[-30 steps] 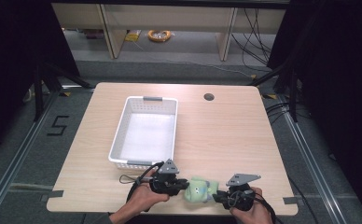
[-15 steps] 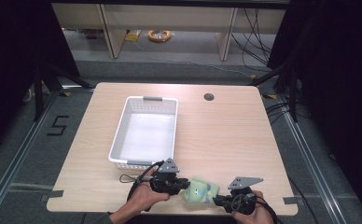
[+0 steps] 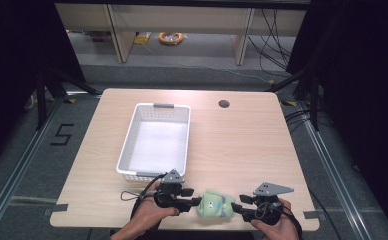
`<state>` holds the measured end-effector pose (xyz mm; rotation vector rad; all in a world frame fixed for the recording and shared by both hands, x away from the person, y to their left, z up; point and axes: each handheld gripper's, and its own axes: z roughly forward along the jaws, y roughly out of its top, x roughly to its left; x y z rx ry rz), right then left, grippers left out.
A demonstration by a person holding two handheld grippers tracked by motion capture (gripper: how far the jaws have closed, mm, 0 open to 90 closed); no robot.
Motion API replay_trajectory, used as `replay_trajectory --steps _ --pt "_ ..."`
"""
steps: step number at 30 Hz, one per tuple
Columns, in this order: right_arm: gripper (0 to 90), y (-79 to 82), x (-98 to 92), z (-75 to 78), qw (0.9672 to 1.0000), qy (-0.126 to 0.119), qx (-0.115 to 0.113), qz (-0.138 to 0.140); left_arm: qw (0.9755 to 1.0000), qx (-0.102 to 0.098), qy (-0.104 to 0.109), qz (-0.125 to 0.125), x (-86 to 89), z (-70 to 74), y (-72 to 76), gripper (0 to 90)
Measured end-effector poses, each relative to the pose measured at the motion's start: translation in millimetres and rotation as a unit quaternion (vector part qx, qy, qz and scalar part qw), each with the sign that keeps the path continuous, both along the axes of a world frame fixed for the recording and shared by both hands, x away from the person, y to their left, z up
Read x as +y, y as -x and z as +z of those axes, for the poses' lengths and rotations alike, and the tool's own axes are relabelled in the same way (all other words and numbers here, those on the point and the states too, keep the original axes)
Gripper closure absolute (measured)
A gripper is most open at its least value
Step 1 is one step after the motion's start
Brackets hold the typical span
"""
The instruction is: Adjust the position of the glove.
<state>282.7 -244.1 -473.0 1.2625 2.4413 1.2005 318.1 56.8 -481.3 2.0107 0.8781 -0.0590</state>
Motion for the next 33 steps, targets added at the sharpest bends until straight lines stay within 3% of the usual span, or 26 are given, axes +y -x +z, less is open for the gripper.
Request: replay_trajectory --steps 1,4,9,10,12,14,17,20,23,25,26,27,31,32,33 --pt "50.4 0.0 2.0 -0.7 0.9997 -0.013 0.017 -0.014 1.0 0.007 0.0 0.002 -0.7 -1.5 1.8 52.5" --pt "49.6 -6.9 5.1 -5.3 0.9995 -0.011 0.028 -0.003 0.9998 0.018 -0.002 0.006 -4.4 -5.4 5.0 52.0" --pt "49.8 -14.1 13.9 -7.5 0.9995 0.01 0.027 0.012 0.9995 0.03 -0.007 0.002 -12.7 -13.3 6.6 53.3" --pt "50.2 -12.6 17.0 -6.8 0.9989 0.011 0.045 0.001 0.9994 0.032 -0.01 -0.001 -14.3 -14.4 6.2 53.4" --pt "51.0 -18.1 17.0 -10.5 0.999 0.024 0.036 0.012 0.9993 0.036 -0.01 0.002 -17.0 -16.2 5.3 54.2" --pt "52.9 -21.9 18.5 -16.0 0.9994 0.012 0.033 0.005 0.9992 0.038 -0.008 0.011 -18.1 -18.7 3.5 55.0" --pt "52.9 -25.1 16.3 -17.3 0.9982 0.023 0.055 0.004 0.9981 0.06 -0.005 0.006 -16.6 -22.3 0.0 55.7" --pt "52.8 -28.7 13.4 -22.6 0.9977 0.003 0.068 0.0 0.998 0.063 -0.005 0.003 -17.7 -23.1 -0.6 56.9" --pt "52.7 -31.8 10.7 -24.1 0.9959 0.001 0.089 0.012 0.998 0.063 -0.006 0.003 -20.6 -24.2 -0.1 57.8" --pt "52.8 -31.8 11.0 -26.8 0.9957 -0.009 0.092 0.006 0.9978 0.065 -0.009 -0.004 -21.7 -25.6 -1.2 58.0" --pt "52.7 -32.3 10.5 -27.9 0.9954 -0.013 0.095 0.009 0.9981 0.061 -0.01 0.006 -23.5 -26.3 -0.3 58.1" --pt "52.7 -31.4 10.5 -27.9 0.9951 -0.014 0.098 0.003 0.9976 0.068 -0.01 -0.005 -22.9 -26.0 -1.7 58.4" --pt "53.2 -31.8 10.6 -31.1 0.9948 -0.023 0.099 0.007 0.9983 0.057 -0.004 0.003 -26.0 -28.0 -0.6 61.6" --pt "53.7 -31.7 10.7 -31.1 0.9947 -0.025 0.099 0.008 0.9976 0.066 -0.022 -0.006 -24.4 -25.5 -0.9 62.8" --pt "54.7 -31.9 10.8 -31.5 0.9947 -0.026 0.099 0.01 0.9977 0.065 -0.019 -0.007 -24.6 -26.0 -1.0 64.1"
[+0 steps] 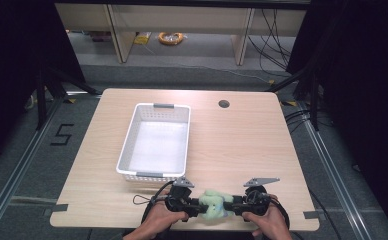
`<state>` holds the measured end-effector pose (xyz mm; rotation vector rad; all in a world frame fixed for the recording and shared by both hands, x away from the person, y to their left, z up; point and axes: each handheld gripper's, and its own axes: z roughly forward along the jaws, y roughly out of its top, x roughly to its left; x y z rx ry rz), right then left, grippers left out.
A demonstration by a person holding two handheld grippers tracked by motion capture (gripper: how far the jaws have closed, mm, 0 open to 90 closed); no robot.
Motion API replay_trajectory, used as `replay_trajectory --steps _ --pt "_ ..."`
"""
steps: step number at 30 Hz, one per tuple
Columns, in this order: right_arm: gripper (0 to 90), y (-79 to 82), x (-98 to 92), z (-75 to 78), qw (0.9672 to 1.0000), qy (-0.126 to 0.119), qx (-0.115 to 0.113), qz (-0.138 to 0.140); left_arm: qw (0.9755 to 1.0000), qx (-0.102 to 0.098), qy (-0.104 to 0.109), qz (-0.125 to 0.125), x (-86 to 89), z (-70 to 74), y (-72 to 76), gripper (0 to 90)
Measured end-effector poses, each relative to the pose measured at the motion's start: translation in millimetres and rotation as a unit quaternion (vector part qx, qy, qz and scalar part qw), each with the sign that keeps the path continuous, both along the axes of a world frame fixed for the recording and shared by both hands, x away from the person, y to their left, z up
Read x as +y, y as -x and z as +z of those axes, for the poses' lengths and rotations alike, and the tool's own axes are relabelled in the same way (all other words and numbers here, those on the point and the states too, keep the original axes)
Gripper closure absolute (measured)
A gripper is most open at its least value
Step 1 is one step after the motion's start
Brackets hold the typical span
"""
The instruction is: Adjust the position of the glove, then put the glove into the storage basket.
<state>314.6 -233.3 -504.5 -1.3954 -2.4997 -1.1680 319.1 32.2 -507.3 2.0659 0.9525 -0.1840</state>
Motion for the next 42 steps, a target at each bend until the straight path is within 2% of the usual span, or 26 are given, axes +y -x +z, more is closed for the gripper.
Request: replay_trajectory --steps 2,3,4,5,6,7,11,12,14,15,16,17,18,20,22,23,29,30,31,32,36,37,38,40,41,42 --pt "58.4 0.3 -0.2 -0.9 0.9999 -0.01 0.004 0.005 1.0 -0.001 0.002 -0.001 -0.5 -0.1 0.1 67.4" --pt "60.0 0.5 -0.8 -1.3 0.9999 -0.014 0.006 0.007 0.9999 0.0 0.015 -0.001 -0.9 -1.8 0.0 68.9" --pt "61.9 0.5 -1.5 -1.8 0.9998 -0.018 0.007 0.008 0.9998 0.004 0.017 -0.005 -0.2 -2.2 -0.2 69.9" --pt "63.6 1.8 -0.7 -1.4 0.9997 -0.02 0.011 0.0 0.9998 0.003 0.018 -0.005 -0.2 -2.3 -0.1 71.0" --pt "65.6 0.8 -2.0 -1.6 0.9998 -0.017 0.001 0.009 0.9999 -0.002 0.016 -0.002 -0.7 -1.9 0.7 72.2" --pt "67.1 0.0 -2.1 -2.7 0.9995 -0.026 0.0 0.018 0.9998 -0.004 0.019 -0.006 -0.8 -2.2 0.4 73.3" --pt "71.8 2.9 -2.6 -0.8 0.9996 -0.02 -0.012 0.014 0.9996 0.0 0.026 -0.007 0.2 -2.2 -0.3 76.3" --pt "72.5 2.5 -3.1 -1.4 0.9993 -0.028 -0.012 0.021 0.9996 0.001 0.027 -0.005 -0.1 -2.0 -0.1 77.0" --pt "73.1 3.9 -2.9 -0.6 0.9994 -0.026 -0.015 0.019 0.9996 -0.003 0.025 -0.012 0.4 -1.2 0.4 77.6" --pt "73.5 4.5 -2.5 -0.7 0.9992 -0.028 -0.019 0.021 0.9998 -0.006 0.013 -0.011 0.9 1.2 1.4 77.7" --pt "73.7 5.5 -2.6 0.3 0.9992 -0.026 -0.02 0.021 0.9996 -0.004 0.027 -0.008 0.6 0.4 1.7 78.0" --pt "73.8 6.7 -2.5 0.8 0.9993 -0.023 -0.022 0.017 0.9994 -0.002 0.03 -0.017 1.8 1.1 1.1 78.1" --pt "73.9 7.2 -2.6 1.0 0.9993 -0.024 -0.023 0.017 0.9994 -0.001 0.033 -0.014 2.2 2.1 1.8 78.2" --pt "74.0 8.5 -2.7 1.9 0.9992 -0.027 -0.024 0.016 0.9992 -0.004 0.034 -0.019 3.8 3.9 2.1 78.4" --pt "74.1 8.7 -2.6 2.0 0.999 -0.032 -0.026 0.017 0.9995 -0.006 0.027 -0.012 5.0 6.1 3.4 78.5" --pt "74.2 8.9 -2.3 2.4 0.9989 -0.034 -0.026 0.017 0.9991 -0.003 0.037 -0.02 5.9 5.6 2.6 78.5" --pt "74.3 10.3 -1.7 7.6 0.9985 -0.036 -0.035 0.019 0.999 -0.008 0.041 -0.018 10.4 10.5 3.3 78.5" --pt "74.3 12.9 0.7 9.9 0.9987 -0.048 -0.018 0.01 0.9991 -0.009 0.039 -0.013 11.0 11.6 4.0 78.5" --pt "74.3 12.9 0.8 11.2 0.9984 -0.05 -0.022 0.012 0.9992 -0.012 0.035 -0.014 11.6 12.8 4.4 78.5" --pt "74.3 10.9 -0.4 11.7 0.9983 -0.037 -0.041 0.02 0.9989 -0.009 0.043 -0.017 11.9 12.5 4.3 78.5" --pt "74.3 13.6 2.2 18.0 0.9985 -0.044 -0.028 0.015 0.9988 -0.02 0.04 -0.019 14.0 16.2 6.2 78.4" --pt "74.3 13.0 3.0 19.2 0.9981 -0.048 -0.035 0.014 0.9987 -0.025 0.04 -0.018 14.7 17.5 6.8 78.4" --pt "74.3 11.6 2.3 21.0 0.9978 -0.037 -0.051 0.02 0.9987 -0.028 0.039 -0.017 15.8 18.9 6.8 78.4" --pt "74.3 12.9 5.9 25.0 0.998 -0.048 -0.038 0.017 0.9985 -0.032 0.042 -0.012 17.1 21.8 7.4 78.3" --pt "74.3 12.6 6.5 26.3 0.9979 -0.046 -0.041 0.018 0.9984 -0.033 0.045 -0.013 18.1 22.9 6.9 78.3" --pt "74.3 10.6 5.9 26.8 0.9971 -0.045 -0.056 0.024 0.9984 -0.034 0.043 -0.012 19.0 24.2 6.7 78.3"
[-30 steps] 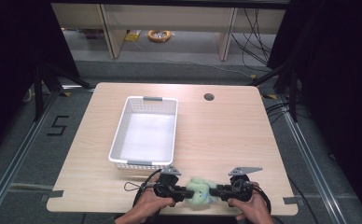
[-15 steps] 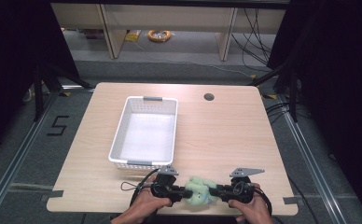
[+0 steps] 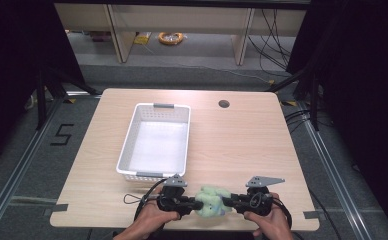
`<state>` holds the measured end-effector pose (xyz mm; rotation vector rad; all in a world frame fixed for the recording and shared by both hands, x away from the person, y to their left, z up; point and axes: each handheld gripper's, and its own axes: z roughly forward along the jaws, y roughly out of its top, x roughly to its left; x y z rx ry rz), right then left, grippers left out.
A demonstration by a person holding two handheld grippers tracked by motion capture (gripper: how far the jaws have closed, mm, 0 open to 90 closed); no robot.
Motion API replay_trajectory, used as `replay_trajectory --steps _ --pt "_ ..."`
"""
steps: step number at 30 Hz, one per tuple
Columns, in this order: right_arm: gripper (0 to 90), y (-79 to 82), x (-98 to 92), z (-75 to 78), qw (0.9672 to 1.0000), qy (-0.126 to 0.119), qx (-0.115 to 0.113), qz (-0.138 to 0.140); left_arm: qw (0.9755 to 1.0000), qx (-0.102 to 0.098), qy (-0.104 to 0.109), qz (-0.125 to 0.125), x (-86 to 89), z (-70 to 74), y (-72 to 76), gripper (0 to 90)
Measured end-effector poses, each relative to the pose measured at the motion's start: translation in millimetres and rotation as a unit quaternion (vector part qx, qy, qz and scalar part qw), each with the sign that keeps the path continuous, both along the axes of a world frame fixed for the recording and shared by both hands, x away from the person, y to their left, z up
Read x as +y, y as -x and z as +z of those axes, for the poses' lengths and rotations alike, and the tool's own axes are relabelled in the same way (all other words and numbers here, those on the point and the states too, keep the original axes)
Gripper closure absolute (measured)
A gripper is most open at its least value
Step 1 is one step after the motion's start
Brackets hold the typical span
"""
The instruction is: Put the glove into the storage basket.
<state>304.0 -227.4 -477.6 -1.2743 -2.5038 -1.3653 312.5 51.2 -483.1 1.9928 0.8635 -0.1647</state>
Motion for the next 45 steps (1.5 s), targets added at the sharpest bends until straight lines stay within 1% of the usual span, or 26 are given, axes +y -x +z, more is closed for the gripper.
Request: replay_trajectory --steps 1,3,4,5,6,7,8,9,14,16,17,18,20,21,22,23,24,25,28,29,33,36,38,39,42,45 --pt "74.3 2.0 1.9 3.2 0.9999 -0.004 0.011 -0.008 1.0 -0.004 -0.002 0.005 0.2 1.2 0.4 78.3" --pt "74.4 0.9 3.0 7.0 1.0 0.001 0.007 -0.006 1.0 -0.003 0.001 0.0 2.1 3.4 -0.9 78.3" --pt "74.3 -0.2 3.7 7.8 1.0 -0.003 0.002 -0.003 1.0 -0.008 0.003 0.001 3.0 4.6 -1.4 78.2" --pt "74.3 -0.5 4.6 9.7 1.0 -0.004 0.004 -0.004 1.0 -0.004 0.005 0.003 4.3 6.5 -1.5 78.3" --pt "74.4 -3.1 4.3 10.5 1.0 -0.002 -0.008 0.002 0.9999 -0.01 0.005 0.001 5.9 8.2 -2.1 78.2" --pt "74.3 -1.7 6.1 13.7 1.0 -0.006 0.002 -0.002 0.9999 -0.009 0.01 0.006 7.2 10.2 -2.0 78.2" --pt "74.4 -2.3 7.0 15.7 1.0 -0.008 -0.003 -0.002 0.9998 -0.012 0.013 0.006 9.0 11.7 -2.6 78.2" --pt "74.3 -3.2 7.6 18.1 1.0 -0.007 -0.007 0.001 0.9998 -0.015 0.008 0.01 11.2 14.3 -2.4 78.2" --pt "74.4 -9.5 15.8 29.0 0.9997 -0.008 -0.021 0.009 0.9997 -0.016 0.01 0.014 21.8 23.4 -6.8 78.1" --pt "74.3 -10.2 21.9 33.5 0.9999 -0.012 -0.01 0.008 0.9997 -0.017 0.005 0.016 26.7 27.7 -8.7 78.1" --pt "74.3 -13.0 23.3 34.6 0.9997 -0.01 -0.018 0.013 0.9997 -0.016 0.006 0.018 29.0 29.6 -9.4 78.1" --pt "74.3 -12.8 26.5 36.9 0.9999 -0.012 -0.009 0.006 0.9996 -0.017 0.005 0.021 30.9 31.9 -9.8 78.0" --pt "74.3 -18.8 29.4 38.8 0.9995 -0.012 -0.021 0.018 0.9995 -0.02 0.0 0.024 35.3 36.0 -10.9 78.0" --pt "74.3 -17.6 33.1 41.8 0.9998 -0.015 -0.007 0.011 0.9995 -0.02 0.003 0.023 37.3 37.4 -11.9 78.0" --pt "74.3 -20.9 33.8 43.3 0.9996 -0.009 -0.018 0.02 0.9994 -0.018 0.001 0.029 38.9 39.5 -11.9 78.0" --pt "74.3 -20.9 37.1 46.2 0.9997 -0.013 -0.01 0.016 0.9995 -0.02 0.003 0.024 41.1 41.1 -13.3 78.0" --pt "74.3 -22.6 39.0 48.5 0.9997 -0.01 -0.013 0.019 0.9993 -0.023 0.0 0.03 43.6 44.2 -14.0 77.9" --pt "74.3 -26.5 40.3 51.1 0.9993 -0.003 -0.026 0.026 0.9992 -0.024 0.002 0.032 44.9 45.8 -14.6 77.9" --pt "74.3 -29.9 47.1 59.5 0.9995 -0.007 -0.014 0.026 0.9992 -0.023 0.005 0.033 51.6 53.0 -18.2 77.9" --pt "74.3 -33.7 48.5 61.6 0.9991 -0.001 -0.028 0.031 0.9991 -0.026 0.005 0.033 53.8 55.2 -19.4 77.9" --pt "74.3 -43.4 60.3 69.7 0.9987 0.002 -0.032 0.041 0.9988 -0.025 -0.004 0.042 64.0 63.9 -25.0 77.9" --pt "74.3 -49.8 69.5 75.4 0.999 0.004 -0.021 0.04 0.9982 -0.023 -0.007 0.054 72.3 68.6 -30.2 77.9" --pt "74.3 -55.8 75.3 77.2 0.9986 0.002 -0.025 0.046 0.9981 -0.019 -0.007 0.058 79.7 72.6 -34.7 77.8" --pt "74.3 -58.3 79.8 78.6 0.9987 -0.005 -0.019 0.046 0.9981 -0.019 -0.007 0.058 79.7 72.6 -34.7 77.8" --pt "74.4 -67.0 88.6 83.2 0.998 0.002 -0.033 0.054 0.9973 -0.018 -0.01 0.07 92.2 78.6 -43.0 77.8" --pt "74.3 -74.2 101.1 87.2 0.9981 0.006 -0.034 0.051 0.9969 -0.016 -0.022 0.074 102.1 82.7 -50.3 77.8"
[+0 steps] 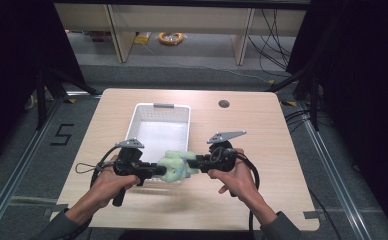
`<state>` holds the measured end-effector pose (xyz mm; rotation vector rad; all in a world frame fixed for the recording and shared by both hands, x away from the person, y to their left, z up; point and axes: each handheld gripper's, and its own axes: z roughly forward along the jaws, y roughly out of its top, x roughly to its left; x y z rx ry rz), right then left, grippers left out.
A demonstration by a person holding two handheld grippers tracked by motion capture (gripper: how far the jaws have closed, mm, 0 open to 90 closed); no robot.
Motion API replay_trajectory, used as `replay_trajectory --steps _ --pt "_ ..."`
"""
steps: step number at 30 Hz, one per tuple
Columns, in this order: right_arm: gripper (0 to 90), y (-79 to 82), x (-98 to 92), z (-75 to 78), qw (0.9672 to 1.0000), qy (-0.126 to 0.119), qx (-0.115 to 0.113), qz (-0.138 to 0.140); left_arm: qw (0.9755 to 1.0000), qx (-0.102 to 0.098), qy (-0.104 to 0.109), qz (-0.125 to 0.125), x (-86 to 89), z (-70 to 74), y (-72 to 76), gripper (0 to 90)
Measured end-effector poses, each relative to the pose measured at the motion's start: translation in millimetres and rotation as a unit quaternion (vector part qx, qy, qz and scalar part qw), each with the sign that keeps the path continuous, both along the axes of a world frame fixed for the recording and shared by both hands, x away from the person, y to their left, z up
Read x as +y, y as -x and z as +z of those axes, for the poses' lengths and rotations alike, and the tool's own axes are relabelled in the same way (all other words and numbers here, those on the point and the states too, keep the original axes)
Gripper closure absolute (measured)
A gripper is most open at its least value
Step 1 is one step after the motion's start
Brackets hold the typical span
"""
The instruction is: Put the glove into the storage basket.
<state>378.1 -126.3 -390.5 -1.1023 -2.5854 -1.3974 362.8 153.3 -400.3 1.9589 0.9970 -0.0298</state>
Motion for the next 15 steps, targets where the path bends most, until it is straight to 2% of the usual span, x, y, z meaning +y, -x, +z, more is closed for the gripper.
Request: replay_trajectory --steps 1,2,3,5,8,9,10,13,15 --pt "74.3 -4.2 2.2 0.0 0.9998 0.005 -0.016 0.008 0.9999 0.001 0.001 0.011 6.1 1.3 -4.5 77.8" --pt "74.3 -8.8 10.1 0.8 1.0 -0.005 0.001 0.007 0.9999 0.001 0.001 0.011 6.1 1.3 -4.5 77.8" --pt "74.3 -10.1 13.7 1.4 0.9999 -0.004 0.009 0.003 0.9999 0.007 -0.002 0.012 12.6 2.2 -9.4 77.8" --pt "74.4 -17.4 19.2 0.7 1.0 0.001 0.002 0.002 0.9997 0.01 -0.006 0.022 17.3 2.1 -13.3 77.8" --pt "74.3 -27.5 31.3 -1.7 0.9999 0.005 0.013 -0.003 0.9993 0.014 -0.013 0.033 24.5 0.8 -20.8 77.7" --pt "74.3 -30.7 33.4 -2.6 0.9999 0.007 0.009 0.0 0.9991 0.02 -0.014 0.034 27.9 0.2 -24.4 77.7" --pt "74.3 -33.1 38.3 -3.4 0.9998 0.008 0.017 -0.004 0.9989 0.023 -0.014 0.038 30.2 -0.5 -27.0 77.7" --pt "74.4 -40.4 45.5 -6.1 0.9998 0.013 0.016 -0.003 0.9984 0.033 -0.018 0.043 36.3 -3.6 -34.5 77.7" --pt "74.4 -45.0 50.8 -9.2 0.9996 0.015 0.024 -0.006 0.998 0.038 -0.024 0.044 39.2 -6.7 -38.5 77.6"
